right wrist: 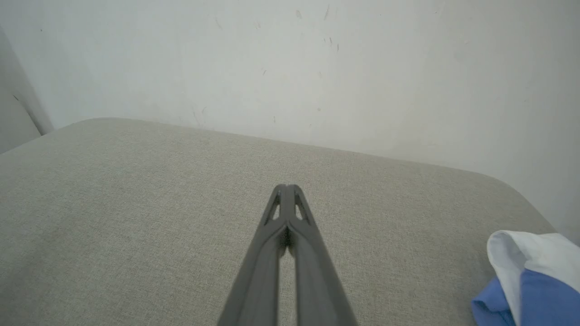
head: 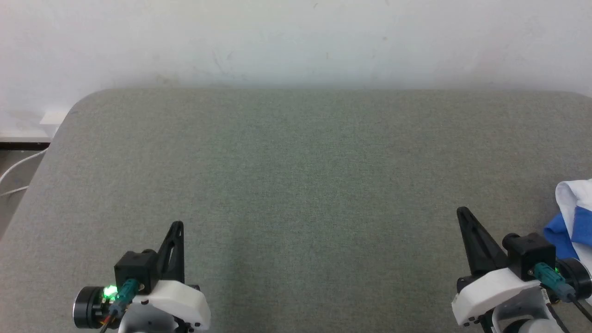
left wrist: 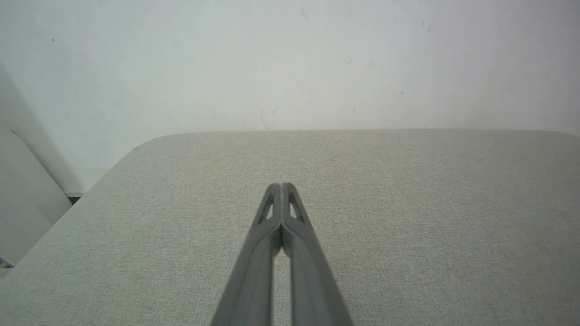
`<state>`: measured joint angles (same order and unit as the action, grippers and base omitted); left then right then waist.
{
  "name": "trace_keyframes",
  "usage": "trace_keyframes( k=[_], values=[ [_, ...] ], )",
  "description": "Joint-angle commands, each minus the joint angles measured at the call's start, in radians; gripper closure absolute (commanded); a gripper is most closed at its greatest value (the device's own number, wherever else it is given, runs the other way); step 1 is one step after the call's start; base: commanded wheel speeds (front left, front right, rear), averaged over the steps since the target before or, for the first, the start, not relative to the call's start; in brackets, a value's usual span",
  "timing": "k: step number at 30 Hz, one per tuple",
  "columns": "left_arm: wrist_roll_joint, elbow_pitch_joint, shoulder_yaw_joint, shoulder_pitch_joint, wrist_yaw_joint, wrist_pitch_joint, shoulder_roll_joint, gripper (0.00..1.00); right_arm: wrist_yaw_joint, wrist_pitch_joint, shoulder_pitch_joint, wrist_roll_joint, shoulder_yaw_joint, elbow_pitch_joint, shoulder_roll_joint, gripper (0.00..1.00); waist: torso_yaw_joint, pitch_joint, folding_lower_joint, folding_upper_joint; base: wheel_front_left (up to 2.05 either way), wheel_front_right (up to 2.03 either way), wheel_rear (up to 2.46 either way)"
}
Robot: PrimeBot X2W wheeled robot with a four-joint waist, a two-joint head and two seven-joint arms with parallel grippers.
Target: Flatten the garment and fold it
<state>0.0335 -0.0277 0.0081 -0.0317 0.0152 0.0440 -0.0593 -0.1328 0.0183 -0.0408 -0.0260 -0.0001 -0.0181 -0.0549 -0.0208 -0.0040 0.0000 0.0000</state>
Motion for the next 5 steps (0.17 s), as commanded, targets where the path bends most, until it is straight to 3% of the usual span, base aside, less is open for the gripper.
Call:
trace_keyframes(
  k=[1,5],
  values=[
    [-0.012,0.009,-0.002,0.019,-0.009,-0.007,0.004,1.0,0.002,-0.003,0.019,0.009,0.0,0.004,0.004,1.0,0.002,0.0,0.0,0.0,0.0,0.0,0.0],
    [-0.017,0.013,-0.004,0.022,-0.01,-0.015,0.005,1.0,0.002,-0.006,0.024,0.013,0.0,0.007,0.004,1.0,0.006,0.001,0.0,0.0,0.0,0.0,0.0]
  ],
)
